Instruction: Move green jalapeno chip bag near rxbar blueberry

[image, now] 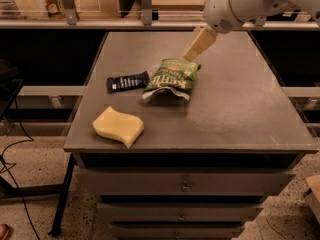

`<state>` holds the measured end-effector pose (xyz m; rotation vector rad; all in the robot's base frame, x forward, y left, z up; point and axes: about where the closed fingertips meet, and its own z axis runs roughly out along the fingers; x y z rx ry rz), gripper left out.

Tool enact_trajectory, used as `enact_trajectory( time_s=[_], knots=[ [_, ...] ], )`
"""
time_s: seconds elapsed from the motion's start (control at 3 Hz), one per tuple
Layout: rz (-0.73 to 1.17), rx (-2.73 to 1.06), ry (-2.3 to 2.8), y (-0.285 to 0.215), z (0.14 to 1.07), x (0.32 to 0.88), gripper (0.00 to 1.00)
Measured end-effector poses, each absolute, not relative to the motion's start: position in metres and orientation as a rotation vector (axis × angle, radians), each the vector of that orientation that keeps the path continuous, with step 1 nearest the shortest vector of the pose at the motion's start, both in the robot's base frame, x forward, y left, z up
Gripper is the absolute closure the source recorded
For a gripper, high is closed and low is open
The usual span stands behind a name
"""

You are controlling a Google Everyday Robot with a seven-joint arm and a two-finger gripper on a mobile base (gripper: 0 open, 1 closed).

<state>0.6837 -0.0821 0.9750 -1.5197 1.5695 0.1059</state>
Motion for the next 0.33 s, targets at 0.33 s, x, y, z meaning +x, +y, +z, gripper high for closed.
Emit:
enact_trajectory(
  time_s=[0.33],
  knots=[
    [0.106,-1.52,1.569,-0.082,0.9749,0.6837,0.0]
  ],
)
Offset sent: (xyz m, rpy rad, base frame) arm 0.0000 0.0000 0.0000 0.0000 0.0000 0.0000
